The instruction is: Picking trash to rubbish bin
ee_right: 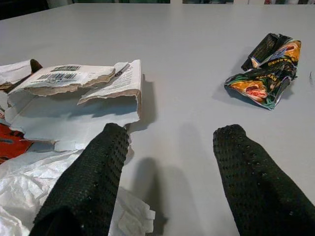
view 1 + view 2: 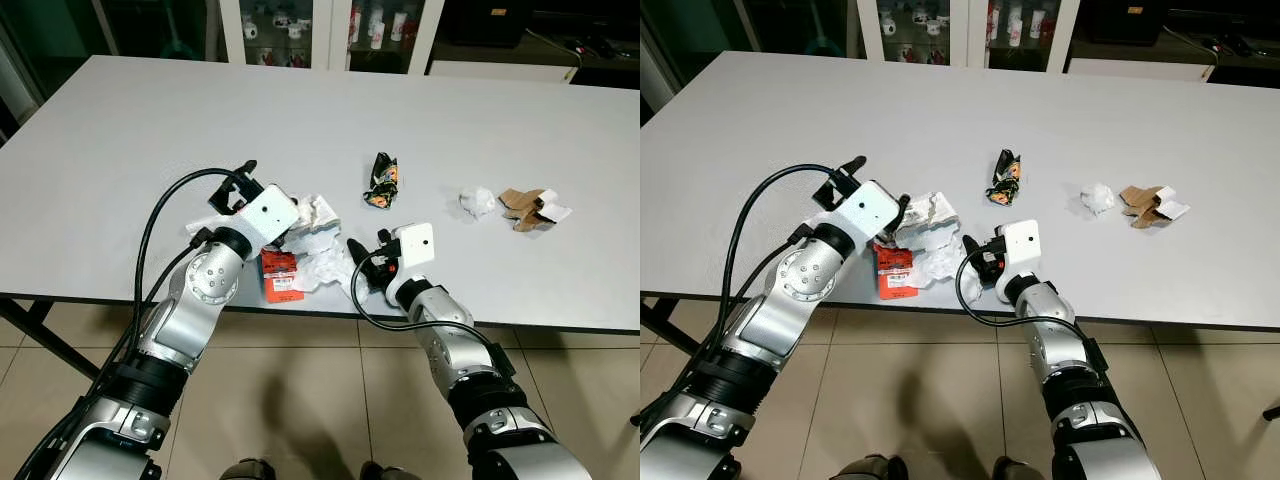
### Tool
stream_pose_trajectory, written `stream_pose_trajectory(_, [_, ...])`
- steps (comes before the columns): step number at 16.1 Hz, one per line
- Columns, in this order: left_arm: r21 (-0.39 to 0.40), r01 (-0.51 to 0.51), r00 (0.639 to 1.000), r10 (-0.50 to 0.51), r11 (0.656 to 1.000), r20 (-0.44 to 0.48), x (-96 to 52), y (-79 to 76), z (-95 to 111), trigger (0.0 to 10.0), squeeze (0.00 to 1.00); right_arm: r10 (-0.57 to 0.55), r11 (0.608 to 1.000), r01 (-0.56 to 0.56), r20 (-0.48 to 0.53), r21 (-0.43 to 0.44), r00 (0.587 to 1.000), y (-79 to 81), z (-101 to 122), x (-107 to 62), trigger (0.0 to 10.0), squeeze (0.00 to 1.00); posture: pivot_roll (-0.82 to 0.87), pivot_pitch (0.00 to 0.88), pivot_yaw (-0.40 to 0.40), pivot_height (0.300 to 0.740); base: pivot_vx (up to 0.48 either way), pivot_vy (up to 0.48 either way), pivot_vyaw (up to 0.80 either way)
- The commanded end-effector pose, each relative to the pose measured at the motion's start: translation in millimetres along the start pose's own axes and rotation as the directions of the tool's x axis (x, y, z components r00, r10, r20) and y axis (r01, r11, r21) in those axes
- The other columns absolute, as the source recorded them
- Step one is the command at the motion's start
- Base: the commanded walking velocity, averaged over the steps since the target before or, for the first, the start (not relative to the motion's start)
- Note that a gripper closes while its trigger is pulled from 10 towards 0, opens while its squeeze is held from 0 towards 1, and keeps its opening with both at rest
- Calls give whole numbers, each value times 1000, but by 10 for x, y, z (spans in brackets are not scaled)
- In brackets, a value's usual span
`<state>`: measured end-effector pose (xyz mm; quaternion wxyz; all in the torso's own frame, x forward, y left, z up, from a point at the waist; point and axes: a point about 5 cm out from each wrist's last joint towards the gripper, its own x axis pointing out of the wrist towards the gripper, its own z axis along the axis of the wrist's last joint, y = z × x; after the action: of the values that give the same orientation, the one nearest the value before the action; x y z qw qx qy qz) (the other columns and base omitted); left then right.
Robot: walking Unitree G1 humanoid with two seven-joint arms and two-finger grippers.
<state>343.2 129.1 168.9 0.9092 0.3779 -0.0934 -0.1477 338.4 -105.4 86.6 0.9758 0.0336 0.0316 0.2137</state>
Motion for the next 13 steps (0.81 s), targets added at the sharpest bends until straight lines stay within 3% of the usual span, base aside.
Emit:
stream_pose_trajectory(1, [-13, 34, 999, -34, 999, -1, -8, -31, -20, 10000, 1000, -17, 1000, 17, 3, 13, 1000, -34, 5, -18, 10000, 0, 29, 83, -18, 740, 0, 0, 0])
stream_pose_trajectory(4, [-12, 109, 994, -109, 994, 3, -28, -21, -43, 10000, 1000, -18, 1000, 18, 3, 14, 1000, -23, 2, -13, 10000, 0, 30, 83, -18, 740, 0, 0, 0])
stream_pose_trajectory(9, [20, 113, 993, -112, 993, -26, -15, 84, -91, 10000, 1000, -17, 1000, 17, 2, 16, 1000, -20, -3, -13, 10000, 0, 30, 80, -17, 740, 0, 0, 0])
stream_pose_trajectory(10, [36, 112, 993, -110, 993, -30, -3, 104, -92, 10000, 153, -17, 1000, 17, 2, 16, 1000, -21, -2, -14, 10000, 0, 30, 79, -18, 740, 0, 0, 0])
stream_pose_trajectory(11, [41, 113, 993, -111, 993, -46, 15, 136, -111, 10000, 0, -17, 1000, 17, 2, 16, 1000, -20, -1, -13, 10000, 0, 30, 79, -18, 740, 0, 0, 0])
stream_pose_trajectory(13, [53, 123, 992, -121, 991, -40, 29, 228, -120, 10000, 0, -16, 1000, 16, 3, 16, 1000, -18, 1, -12, 10000, 0, 27, 78, -17, 740, 0, 0, 0])
